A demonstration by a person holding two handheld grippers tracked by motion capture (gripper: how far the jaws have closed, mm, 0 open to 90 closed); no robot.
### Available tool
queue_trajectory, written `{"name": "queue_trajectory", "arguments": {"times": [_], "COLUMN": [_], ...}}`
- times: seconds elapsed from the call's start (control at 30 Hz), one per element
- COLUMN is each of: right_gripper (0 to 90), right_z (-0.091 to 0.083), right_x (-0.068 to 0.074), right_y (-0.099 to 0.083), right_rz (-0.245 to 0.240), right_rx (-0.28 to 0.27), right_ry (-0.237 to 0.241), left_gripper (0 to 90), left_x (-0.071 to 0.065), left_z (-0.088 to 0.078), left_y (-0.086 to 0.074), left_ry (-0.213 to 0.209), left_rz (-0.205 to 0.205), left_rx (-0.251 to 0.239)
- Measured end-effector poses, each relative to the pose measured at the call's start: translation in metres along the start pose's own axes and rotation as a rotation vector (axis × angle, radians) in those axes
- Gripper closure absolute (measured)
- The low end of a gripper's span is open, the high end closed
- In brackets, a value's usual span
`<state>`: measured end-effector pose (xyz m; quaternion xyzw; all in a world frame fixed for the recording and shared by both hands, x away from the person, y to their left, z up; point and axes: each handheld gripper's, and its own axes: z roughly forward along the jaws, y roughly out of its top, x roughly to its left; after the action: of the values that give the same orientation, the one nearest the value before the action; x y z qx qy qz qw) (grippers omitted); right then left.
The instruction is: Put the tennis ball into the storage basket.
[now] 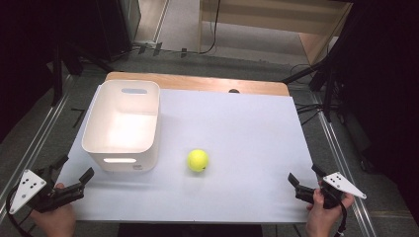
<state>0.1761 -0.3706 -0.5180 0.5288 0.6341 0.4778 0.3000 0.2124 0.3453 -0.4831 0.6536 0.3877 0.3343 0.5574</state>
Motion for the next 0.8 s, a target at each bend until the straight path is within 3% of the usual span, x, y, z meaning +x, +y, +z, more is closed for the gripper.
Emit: {"name": "queue_trajectory", "arguments": {"times": [0.4, 0.8], "right_gripper": [0.0, 0.0], "right_z": [-0.003, -0.001], "right_x": [0.001, 0.015], "right_y": [0.002, 0.014], "right_rz": [0.013, -0.041], "right_rx": [-0.014, -0.005], "right_ry": [0.003, 0.026], "left_gripper": [8.5, 8.5], "left_x": [0.0, 0.0], "left_z": [0.0, -0.001], "left_y": [0.0, -0.001], "left_ry": [0.0, -0.001], "left_rz": [-0.007, -0.007], "left_rx": [-0.002, -0.004]}}
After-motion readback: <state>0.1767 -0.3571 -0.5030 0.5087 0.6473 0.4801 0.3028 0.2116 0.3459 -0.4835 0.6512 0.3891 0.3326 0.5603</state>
